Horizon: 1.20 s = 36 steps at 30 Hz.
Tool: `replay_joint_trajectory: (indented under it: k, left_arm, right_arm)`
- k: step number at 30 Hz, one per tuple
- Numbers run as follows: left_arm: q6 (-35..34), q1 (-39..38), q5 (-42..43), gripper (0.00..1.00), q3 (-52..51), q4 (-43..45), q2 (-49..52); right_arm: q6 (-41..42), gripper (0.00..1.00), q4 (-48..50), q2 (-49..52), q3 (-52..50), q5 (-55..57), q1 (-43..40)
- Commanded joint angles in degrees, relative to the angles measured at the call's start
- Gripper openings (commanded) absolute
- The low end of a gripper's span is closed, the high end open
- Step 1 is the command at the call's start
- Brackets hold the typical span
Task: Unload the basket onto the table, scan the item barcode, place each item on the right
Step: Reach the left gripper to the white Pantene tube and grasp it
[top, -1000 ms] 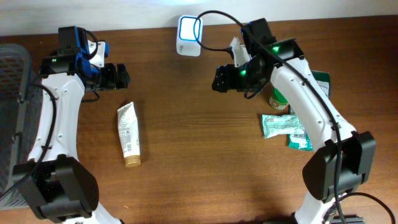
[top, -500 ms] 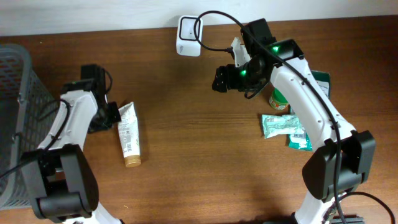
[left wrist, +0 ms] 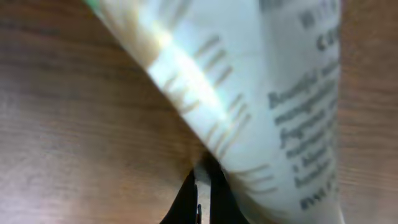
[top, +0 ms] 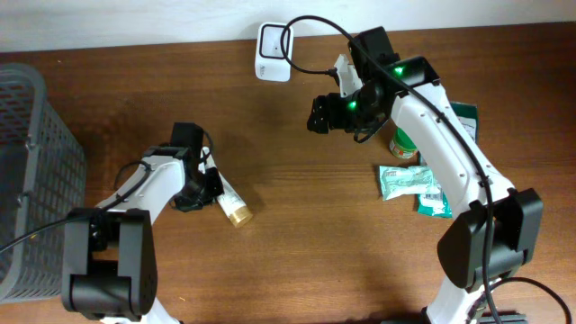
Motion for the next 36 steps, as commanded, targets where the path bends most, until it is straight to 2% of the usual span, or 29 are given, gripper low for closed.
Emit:
replay_joint_trajectory:
  k: [1,5,9,15,17,21,23,26,30,36]
  left_arm:
    - [-0.5,-0.3,2.4,0.00,-1.3,1.9,0.9]
    - [-0.5,-0.3,2.8,0.00,-1.3,4.7,0.9]
    - [-0.5,-3.7,4.5,0.00,-1.3,7.0,0.9]
    - [-0.5,-4.9,4.9,0.00,-0.2,7.3,0.9]
    - [2.8,-4.5,3.5,0.00,4.9,3.4,0.7]
    - [6.0,1.2,-2.8,0.00,21.5,-15.6,-0.1]
    - [6.0,2.3,-2.2,0.00,23.8,-17.8,-0.1]
    - [5.9,1.8,0.0,0.00,21.7,-15.8,0.1]
    - [5.0,-1.6,6.4,0.00,14.6,-4.4,0.2]
    - [4.8,-3.5,3.0,0.00,7.9,0.5,0.2]
  right_arm:
    - [-0.2,0.82,0.1,0.5,0.7,0.5,0.1]
    - [-0.2,0.82,0.1,0.5,0.7,0.5,0.2]
    - [-0.2,0.81,0.1,0.5,0.7,0.5,0.1]
    - [-0.4,0.82,0.2,0.5,0.7,0.5,0.1]
    - [-0.4,0.82,0.1,0.5,0.7,0.5,0.1]
    - [-0.4,0.81,0.2,0.5,0.7,0.5,0.2]
    - [-0.4,0.81,0.2,0.5,0.7,0.5,0.2]
    - [-0.4,0.82,0.2,0.5,0.7,0.5,0.2]
    - [-0.4,0.82,0.2,0.5,0.7,0.5,0.2]
    - [-0.4,0.81,0.2,0.5,0.7,0.5,0.2]
